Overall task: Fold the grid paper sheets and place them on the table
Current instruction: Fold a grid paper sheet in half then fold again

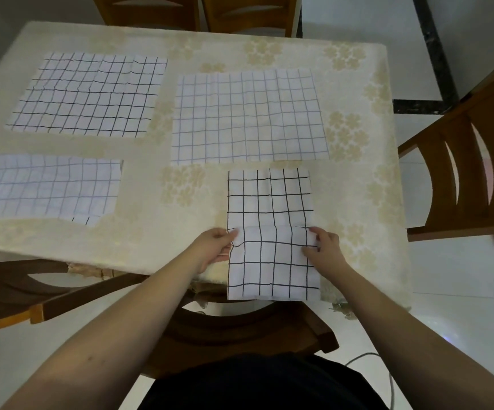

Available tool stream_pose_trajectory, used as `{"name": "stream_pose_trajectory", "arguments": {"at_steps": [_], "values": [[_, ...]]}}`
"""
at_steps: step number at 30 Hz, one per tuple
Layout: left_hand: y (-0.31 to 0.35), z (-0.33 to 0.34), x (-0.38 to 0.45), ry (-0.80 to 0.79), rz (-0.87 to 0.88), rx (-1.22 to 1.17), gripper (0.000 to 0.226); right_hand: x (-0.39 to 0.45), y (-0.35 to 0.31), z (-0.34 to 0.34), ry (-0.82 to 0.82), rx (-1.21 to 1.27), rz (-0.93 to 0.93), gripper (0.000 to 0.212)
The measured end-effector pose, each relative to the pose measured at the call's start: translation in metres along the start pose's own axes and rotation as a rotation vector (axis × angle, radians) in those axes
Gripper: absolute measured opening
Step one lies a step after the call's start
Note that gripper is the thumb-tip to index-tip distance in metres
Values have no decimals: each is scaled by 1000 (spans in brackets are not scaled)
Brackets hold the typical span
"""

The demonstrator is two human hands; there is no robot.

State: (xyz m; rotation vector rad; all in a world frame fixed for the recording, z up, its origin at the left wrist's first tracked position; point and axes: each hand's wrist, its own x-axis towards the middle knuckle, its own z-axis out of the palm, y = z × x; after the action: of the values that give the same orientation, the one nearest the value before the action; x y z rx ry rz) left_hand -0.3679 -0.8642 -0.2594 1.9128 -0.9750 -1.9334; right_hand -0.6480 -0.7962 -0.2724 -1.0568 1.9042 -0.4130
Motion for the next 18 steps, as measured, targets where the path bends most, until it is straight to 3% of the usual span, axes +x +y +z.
{"name": "stream_pose_trajectory", "arguments": {"at_steps": [3,7,13,18], "values": [[-11,2,-4,-35,19,41,31,0,0,1,6,-11,-7,61],[-17,6,-5,33,58,7,43,0,1,3,21,-22,-13,62],[-27,0,-6,112,31,-22,15,0,1,5,33,-27,-19,62],[-38,-8,-11,120,-39,-137,25,-2,1,7,57,-48,-40,58]]}}
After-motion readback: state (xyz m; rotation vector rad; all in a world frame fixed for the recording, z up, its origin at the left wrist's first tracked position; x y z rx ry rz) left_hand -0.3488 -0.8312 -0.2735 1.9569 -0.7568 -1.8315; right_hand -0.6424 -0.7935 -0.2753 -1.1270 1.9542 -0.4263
